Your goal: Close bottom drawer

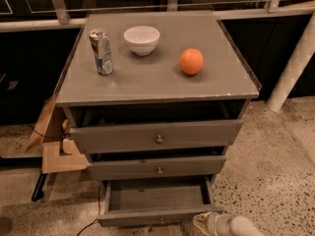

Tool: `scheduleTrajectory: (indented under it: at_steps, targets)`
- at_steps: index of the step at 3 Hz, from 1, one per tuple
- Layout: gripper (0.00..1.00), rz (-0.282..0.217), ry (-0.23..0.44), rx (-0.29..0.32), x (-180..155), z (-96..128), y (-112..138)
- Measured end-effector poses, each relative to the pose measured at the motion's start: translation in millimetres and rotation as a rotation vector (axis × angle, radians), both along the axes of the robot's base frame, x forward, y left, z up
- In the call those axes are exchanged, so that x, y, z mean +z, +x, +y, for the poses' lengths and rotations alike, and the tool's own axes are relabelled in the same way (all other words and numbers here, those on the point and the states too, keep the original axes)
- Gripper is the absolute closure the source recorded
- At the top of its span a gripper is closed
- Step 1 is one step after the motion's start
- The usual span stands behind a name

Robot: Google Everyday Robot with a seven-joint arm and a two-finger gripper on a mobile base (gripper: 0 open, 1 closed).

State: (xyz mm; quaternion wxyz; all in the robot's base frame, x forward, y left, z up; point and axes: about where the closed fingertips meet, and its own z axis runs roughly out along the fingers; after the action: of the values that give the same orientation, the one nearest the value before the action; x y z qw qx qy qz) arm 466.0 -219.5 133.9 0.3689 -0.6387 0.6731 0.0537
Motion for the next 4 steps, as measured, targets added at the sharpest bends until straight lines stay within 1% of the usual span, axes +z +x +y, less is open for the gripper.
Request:
scheduleTrajectory:
  at_steps: [2,4]
  targets:
    - [1.00,-0.055,0.015,0.005,-3,3,34]
    - [1.00,-0.085,0.016,0.006,-3,7,74]
